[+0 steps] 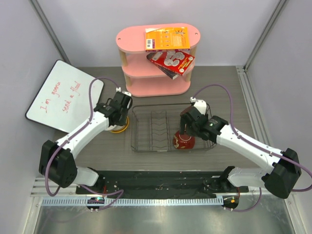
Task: Unload the bowls from the dish rack
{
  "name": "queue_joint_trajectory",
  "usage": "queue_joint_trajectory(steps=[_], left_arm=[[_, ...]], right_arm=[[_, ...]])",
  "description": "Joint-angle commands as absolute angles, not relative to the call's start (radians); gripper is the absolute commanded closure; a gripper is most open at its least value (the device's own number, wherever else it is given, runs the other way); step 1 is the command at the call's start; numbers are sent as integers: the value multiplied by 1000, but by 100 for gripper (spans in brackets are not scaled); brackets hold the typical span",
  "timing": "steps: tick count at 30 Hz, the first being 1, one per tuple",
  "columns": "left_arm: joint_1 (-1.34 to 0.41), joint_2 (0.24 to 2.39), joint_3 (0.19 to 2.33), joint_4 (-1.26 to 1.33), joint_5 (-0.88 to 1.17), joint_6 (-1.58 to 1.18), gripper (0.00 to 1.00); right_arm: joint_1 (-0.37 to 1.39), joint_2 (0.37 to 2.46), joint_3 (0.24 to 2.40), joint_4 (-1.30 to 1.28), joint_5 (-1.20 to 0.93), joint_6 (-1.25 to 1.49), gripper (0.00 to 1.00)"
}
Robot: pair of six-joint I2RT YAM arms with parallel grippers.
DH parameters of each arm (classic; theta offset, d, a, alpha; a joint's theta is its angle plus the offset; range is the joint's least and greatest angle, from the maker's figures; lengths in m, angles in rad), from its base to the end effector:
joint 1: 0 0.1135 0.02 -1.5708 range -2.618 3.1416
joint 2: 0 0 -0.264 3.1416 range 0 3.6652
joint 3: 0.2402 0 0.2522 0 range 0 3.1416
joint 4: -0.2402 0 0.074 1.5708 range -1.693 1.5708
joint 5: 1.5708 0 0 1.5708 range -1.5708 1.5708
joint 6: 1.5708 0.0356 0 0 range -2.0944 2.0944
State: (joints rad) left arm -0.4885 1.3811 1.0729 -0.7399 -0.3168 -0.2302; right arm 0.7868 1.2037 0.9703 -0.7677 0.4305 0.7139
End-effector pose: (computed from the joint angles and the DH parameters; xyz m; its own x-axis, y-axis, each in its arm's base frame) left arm 0.2486 -0.1196 0.2622 -0.8154 0.1878 -0.5476 0.1259 0.9808 0.1489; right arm 0.1763 0.1558 0.2721 -0.7667 0.0739 -0.6378 0.0231 0.9959 0.0876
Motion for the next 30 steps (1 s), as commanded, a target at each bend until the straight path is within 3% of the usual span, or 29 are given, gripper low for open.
queue_joint_trajectory(steps=[1, 20, 27, 30], left_arm=[[-485, 1400, 1118, -726, -287, -230, 88], [-520, 1528, 1183, -707, -276, -232, 86], [-537, 1557, 1181, -724, -279, -229, 75], [-554, 1551, 1167, -724, -302, -229, 62]], right_arm=[[781, 1189, 971, -753, 436, 716, 25], [776, 1181, 966, -733, 425, 706, 25], [773, 1175, 960, -735, 422, 704, 25], [773, 1173, 953, -733, 416, 709, 25]])
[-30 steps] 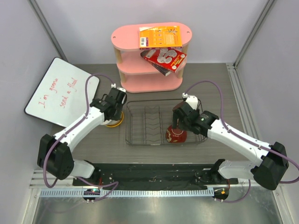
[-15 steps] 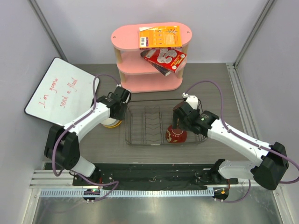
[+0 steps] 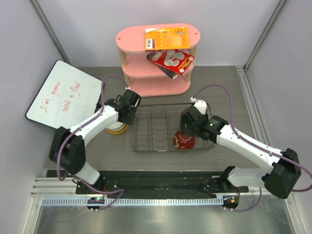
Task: Unload the bowls from the dish rack
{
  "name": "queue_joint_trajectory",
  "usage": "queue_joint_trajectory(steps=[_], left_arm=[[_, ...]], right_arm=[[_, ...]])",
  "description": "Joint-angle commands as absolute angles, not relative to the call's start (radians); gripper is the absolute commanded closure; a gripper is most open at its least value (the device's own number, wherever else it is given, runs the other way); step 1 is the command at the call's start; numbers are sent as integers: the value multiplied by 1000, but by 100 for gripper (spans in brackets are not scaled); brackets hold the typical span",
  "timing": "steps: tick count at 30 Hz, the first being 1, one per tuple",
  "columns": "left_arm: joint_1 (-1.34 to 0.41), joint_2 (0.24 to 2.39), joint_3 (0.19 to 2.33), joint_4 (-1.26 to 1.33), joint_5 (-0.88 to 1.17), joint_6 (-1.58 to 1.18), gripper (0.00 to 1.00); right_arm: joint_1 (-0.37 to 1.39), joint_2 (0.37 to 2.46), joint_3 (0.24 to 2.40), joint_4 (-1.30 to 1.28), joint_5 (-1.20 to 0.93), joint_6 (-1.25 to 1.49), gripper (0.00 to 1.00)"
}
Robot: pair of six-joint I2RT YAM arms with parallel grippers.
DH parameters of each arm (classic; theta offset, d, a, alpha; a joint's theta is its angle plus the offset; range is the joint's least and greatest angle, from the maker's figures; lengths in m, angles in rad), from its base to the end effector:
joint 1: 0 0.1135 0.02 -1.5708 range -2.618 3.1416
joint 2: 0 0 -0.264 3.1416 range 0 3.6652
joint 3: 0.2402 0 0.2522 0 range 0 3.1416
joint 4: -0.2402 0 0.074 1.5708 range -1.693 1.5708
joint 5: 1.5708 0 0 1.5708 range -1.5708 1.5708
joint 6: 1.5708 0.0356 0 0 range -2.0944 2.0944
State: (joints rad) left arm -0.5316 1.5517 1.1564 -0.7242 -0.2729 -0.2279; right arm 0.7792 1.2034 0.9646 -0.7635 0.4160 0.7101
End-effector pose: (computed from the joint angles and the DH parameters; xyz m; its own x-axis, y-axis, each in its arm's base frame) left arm 0.2733 -0.1496 0.2411 -0.8430 0.2434 -0.4797 0.2016 0.9697 0.1377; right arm 0.1771 0.1547 0.2704 -0.7728 0.0749 -0.6302 0.0208 0.9955 0.0927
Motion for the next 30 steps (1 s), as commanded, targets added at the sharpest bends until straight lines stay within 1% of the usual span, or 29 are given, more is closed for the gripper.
queue_joint_trajectory(steps=[1, 3, 4, 7, 12, 15, 18, 19, 20, 21, 22, 25, 27, 30], left_arm=[[-566, 1540, 1166, -727, -313, -227, 56], [-571, 1520, 1164, -715, -336, -229, 50], [-569, 1488, 1161, -706, -340, -230, 45], [-569, 1407, 1140, -651, -370, -239, 40], [-569, 1324, 1144, -589, -382, -229, 37], [-569, 1283, 1155, -571, -303, -233, 37], [-569, 1246, 1129, -520, -67, -267, 36], [-572, 1243, 1120, -462, 16, -282, 36], [-578, 1246, 1109, -434, 169, -305, 36], [-607, 1261, 1100, -413, 210, -320, 36], [-632, 1273, 1100, -390, 227, -336, 36], [-757, 1344, 1140, -390, 164, -307, 35], [-796, 1385, 1181, -390, 214, -308, 35], [-836, 1465, 1235, -359, 290, -339, 31]], right_arm=[[773, 1173, 953, -733, 414, 709, 25], [773, 1169, 960, -733, 408, 709, 25], [773, 1161, 965, -733, 408, 706, 25], [772, 1143, 994, -730, 407, 690, 25], [772, 1146, 1068, -753, 367, 692, 25], [773, 1128, 1097, -782, 411, 703, 25], [769, 1111, 1098, -807, 469, 695, 25], [764, 1117, 1094, -814, 475, 695, 25], [755, 1136, 1092, -824, 472, 696, 25], [752, 1150, 1088, -843, 469, 698, 25], [749, 1161, 1083, -850, 462, 709, 25], [744, 1167, 1051, -851, 446, 751, 23], [738, 1148, 1028, -851, 452, 762, 23], [713, 1124, 994, -851, 445, 776, 23]])
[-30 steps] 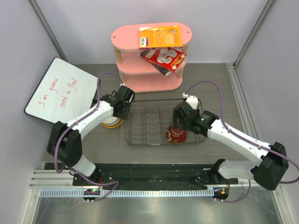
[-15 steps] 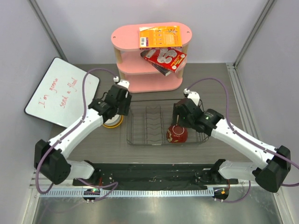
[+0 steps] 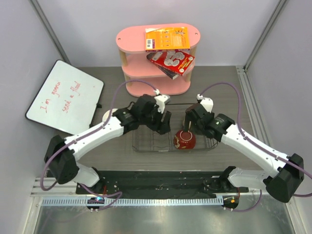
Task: Unload the bowls from the dish rack
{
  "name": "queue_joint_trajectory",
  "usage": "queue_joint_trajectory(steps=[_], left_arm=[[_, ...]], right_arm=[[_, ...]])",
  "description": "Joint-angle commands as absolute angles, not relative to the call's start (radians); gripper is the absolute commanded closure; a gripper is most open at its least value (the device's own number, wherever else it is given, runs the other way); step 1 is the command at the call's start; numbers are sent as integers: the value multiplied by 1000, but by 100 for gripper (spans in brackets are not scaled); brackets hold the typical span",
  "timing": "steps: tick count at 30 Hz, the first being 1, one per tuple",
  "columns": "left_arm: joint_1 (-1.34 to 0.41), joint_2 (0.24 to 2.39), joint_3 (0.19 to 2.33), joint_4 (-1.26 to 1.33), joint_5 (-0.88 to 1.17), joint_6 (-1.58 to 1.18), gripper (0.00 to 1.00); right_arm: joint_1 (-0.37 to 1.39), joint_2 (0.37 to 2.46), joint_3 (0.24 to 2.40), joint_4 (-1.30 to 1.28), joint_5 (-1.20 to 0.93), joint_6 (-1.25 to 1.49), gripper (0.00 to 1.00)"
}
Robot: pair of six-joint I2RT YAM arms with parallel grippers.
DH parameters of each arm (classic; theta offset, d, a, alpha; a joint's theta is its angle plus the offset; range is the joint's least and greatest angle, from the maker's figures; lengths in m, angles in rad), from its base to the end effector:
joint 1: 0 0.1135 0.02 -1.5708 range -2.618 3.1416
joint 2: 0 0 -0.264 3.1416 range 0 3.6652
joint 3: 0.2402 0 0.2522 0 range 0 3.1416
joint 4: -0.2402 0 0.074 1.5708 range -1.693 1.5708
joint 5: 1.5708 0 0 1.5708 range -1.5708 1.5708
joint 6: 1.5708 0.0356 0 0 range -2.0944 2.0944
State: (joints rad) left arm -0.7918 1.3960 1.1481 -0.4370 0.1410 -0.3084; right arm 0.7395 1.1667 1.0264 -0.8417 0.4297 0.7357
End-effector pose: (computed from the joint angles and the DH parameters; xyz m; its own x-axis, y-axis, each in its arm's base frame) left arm 0.2149 -0.2248 0.3024 -0.6605 0.2413 -0.7110 0.6093 0.7256 -0.3198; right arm 0.1771 0.1415 0.2929 -0.7519 0.1399 -0.6442 0.0849 0.9896 0.1159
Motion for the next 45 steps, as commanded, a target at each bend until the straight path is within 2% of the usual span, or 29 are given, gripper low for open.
queue_joint_trajectory(steps=[1, 5, 13, 21, 27, 34, 39, 45], left_arm=[[-857, 1495, 1249, -356, 290, -341, 31], [-882, 1563, 1281, -328, 311, -373, 28], [-884, 1660, 1201, -183, 348, -443, 23], [-874, 1795, 1356, -224, 308, -446, 21], [-789, 1861, 1376, -135, 435, -563, 18], [-761, 1887, 1362, -170, 368, -511, 16], [-755, 1982, 1419, -161, 439, -521, 17], [-753, 2019, 1405, -92, 456, -563, 18]], right_arm=[[707, 1121, 985, -850, 433, 782, 23], [704, 1108, 944, -850, 400, 821, 23], [703, 983, 890, -827, 394, 841, 24], [703, 951, 897, -854, 488, 865, 25], [690, 991, 937, -856, 509, 793, 25], [686, 1011, 879, -821, 492, 808, 25], [669, 1026, 873, -778, 537, 766, 29], [621, 1113, 903, -742, 534, 713, 27]])
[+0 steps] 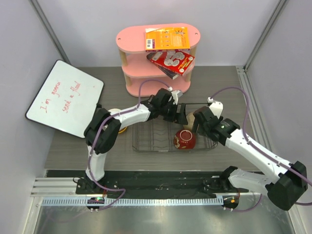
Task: Unload the bowls from the dish rack
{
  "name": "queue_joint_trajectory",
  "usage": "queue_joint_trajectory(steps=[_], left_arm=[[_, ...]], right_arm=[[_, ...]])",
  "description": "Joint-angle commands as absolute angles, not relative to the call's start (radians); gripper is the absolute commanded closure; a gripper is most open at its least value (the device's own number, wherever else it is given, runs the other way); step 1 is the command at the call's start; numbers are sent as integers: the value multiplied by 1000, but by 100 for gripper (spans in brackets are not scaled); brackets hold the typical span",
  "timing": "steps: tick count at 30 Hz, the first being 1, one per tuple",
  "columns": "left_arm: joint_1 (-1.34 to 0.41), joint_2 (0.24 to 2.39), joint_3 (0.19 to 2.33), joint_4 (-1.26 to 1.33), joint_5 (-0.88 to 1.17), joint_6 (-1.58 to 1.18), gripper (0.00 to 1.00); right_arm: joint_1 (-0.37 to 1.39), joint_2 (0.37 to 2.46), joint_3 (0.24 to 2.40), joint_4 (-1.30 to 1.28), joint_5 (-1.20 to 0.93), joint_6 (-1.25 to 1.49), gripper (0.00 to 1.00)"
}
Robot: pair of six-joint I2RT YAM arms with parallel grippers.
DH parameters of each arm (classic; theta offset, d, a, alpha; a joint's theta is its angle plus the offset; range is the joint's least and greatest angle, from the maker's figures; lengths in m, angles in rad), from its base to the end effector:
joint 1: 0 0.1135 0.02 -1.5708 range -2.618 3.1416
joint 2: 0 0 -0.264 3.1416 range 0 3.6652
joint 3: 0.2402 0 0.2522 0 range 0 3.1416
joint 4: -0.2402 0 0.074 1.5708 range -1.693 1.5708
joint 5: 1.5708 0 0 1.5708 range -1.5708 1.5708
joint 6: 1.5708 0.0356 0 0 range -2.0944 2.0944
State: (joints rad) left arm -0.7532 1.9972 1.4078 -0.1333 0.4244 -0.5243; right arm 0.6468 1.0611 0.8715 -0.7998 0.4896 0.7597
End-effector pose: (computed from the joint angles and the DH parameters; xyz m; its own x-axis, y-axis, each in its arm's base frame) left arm 0.3153 -0.3158 0.1972 -0.8425 0.1646 -0.5129 0.4931 0.6191 -0.6112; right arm 0.1705 0.1077 0.2686 -0.7079 0.2271 -0.6689 0.2231 0.9703 0.0933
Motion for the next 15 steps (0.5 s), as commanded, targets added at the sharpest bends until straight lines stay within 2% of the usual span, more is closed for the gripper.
queue_joint_trajectory(steps=[1, 7, 10, 15], left_arm=[[-753, 2025, 1405, -84, 453, -564, 18], [-729, 2056, 1361, -5, 508, -613, 18], [-707, 2068, 1304, 147, 561, -678, 17], [-716, 2103, 1295, 181, 528, -736, 18]], right_arm=[[614, 1123, 908, -741, 541, 701, 27], [508, 1193, 952, -684, 575, 583, 31], [454, 1226, 986, -643, 598, 548, 31], [445, 1298, 1029, -578, 597, 486, 31]])
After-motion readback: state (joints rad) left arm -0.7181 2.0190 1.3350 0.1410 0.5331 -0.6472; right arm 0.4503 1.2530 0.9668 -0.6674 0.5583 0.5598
